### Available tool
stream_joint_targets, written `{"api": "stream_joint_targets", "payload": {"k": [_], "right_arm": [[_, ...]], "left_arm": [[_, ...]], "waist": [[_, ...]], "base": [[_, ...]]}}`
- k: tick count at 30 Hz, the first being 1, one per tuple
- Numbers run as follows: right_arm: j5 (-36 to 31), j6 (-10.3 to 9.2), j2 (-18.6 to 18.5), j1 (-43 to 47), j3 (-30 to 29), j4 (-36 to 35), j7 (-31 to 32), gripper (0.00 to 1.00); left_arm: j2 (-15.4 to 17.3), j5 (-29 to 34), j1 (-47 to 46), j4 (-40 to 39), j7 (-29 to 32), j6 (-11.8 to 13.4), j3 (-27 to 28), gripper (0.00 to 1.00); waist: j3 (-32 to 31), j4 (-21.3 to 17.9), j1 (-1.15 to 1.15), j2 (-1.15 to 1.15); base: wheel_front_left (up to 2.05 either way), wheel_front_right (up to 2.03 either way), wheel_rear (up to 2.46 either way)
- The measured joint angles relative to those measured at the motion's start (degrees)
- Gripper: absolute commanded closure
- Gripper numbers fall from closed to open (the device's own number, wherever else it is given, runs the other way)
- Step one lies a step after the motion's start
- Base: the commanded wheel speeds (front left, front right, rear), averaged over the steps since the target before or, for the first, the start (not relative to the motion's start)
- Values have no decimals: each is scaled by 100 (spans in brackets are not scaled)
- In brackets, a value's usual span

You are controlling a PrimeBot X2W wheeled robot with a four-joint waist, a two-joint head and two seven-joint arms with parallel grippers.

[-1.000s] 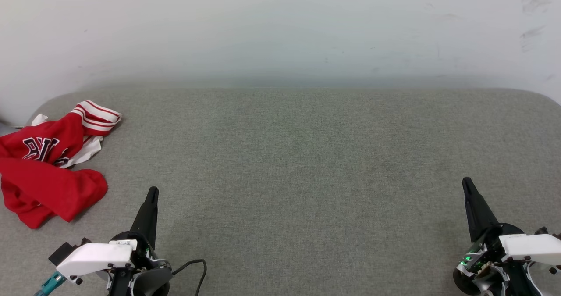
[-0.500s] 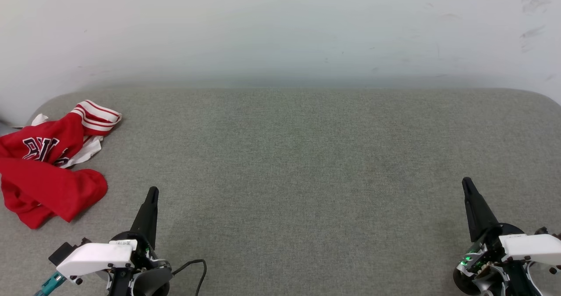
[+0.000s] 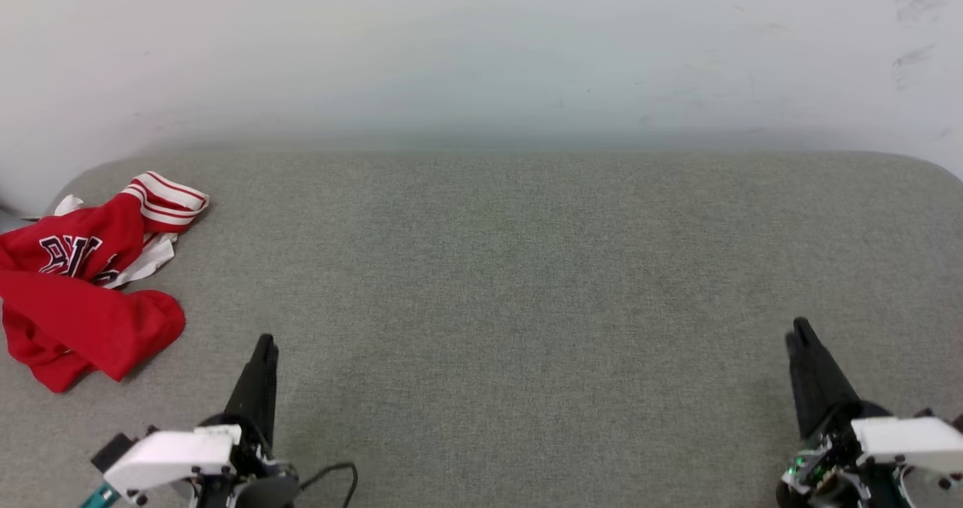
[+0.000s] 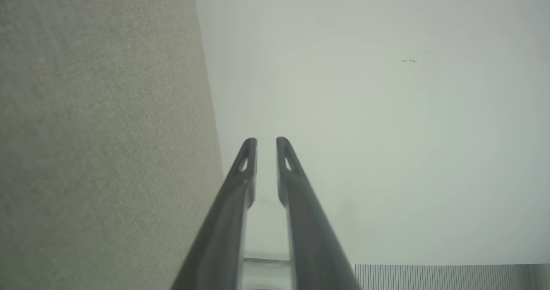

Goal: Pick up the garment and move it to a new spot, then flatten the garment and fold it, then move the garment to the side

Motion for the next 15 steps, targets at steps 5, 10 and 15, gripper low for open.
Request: {"api": "stream_joint_targets", "payload": {"k": [5, 10, 15], "right_arm": [[-49, -1, 3, 172, 3, 127, -78, 0], [-318, -1, 4, 171, -29, 104, -227, 0], [-840, -1, 5, 171, -97, -36, -363, 0]], "left_arm": [[-12, 16, 158, 98, -77, 4, -32, 0], [-12, 227, 158, 56, -229, 4, -21, 0], [-11, 702, 155, -49, -359, 47, 25, 0]], "waist": [[2, 1, 0, 0], [4, 3, 0, 0], [8, 6, 0, 0]], "base": [[0, 0, 0], [0, 0, 0], [0, 0, 0]]}}
